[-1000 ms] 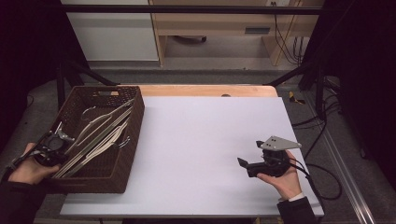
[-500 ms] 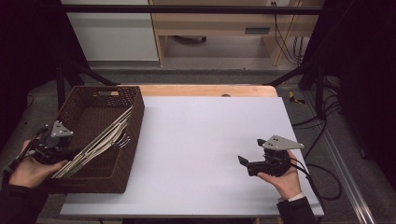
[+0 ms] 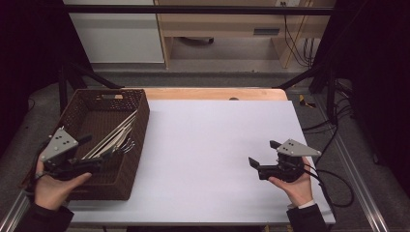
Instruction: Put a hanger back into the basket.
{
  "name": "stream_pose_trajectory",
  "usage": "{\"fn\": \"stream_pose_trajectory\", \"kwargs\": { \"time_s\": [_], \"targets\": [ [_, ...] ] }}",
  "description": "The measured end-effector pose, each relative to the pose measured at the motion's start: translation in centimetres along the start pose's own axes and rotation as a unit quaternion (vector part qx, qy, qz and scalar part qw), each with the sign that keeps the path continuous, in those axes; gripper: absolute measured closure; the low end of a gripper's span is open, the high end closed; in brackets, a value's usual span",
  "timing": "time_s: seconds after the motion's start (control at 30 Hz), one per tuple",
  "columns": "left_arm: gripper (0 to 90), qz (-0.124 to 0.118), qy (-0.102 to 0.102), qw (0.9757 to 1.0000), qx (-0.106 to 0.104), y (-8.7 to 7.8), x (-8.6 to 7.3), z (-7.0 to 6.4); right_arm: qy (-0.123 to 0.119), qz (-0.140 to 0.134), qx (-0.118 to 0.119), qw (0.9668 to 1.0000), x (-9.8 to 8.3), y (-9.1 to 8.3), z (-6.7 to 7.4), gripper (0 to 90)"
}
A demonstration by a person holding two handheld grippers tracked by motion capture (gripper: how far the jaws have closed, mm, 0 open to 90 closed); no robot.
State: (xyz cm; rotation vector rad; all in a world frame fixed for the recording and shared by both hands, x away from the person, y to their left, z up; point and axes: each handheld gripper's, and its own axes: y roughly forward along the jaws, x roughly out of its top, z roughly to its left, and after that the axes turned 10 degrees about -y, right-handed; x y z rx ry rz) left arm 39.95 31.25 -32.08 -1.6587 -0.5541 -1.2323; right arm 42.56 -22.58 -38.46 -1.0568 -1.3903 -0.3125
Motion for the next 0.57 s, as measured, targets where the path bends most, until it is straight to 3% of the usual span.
{"fn": "stream_pose_trajectory", "kwargs": {
  "time_s": [0.3, 0.57],
  "targets": [
    [11.5, -0.022, -0.011, 0.9988, -0.042, 2.6, -1.6, -3.3, 0.003, -0.020, -0.017, 0.9996, 0.0, -0.6, -0.1, 5.4],
    [10.8, -0.037, -0.035, 0.9963, -0.069, 3.5, -2.9, -3.8, 0.006, -0.032, -0.019, 0.9993, -0.1, -1.1, -0.1, 6.0]
  ]
}}
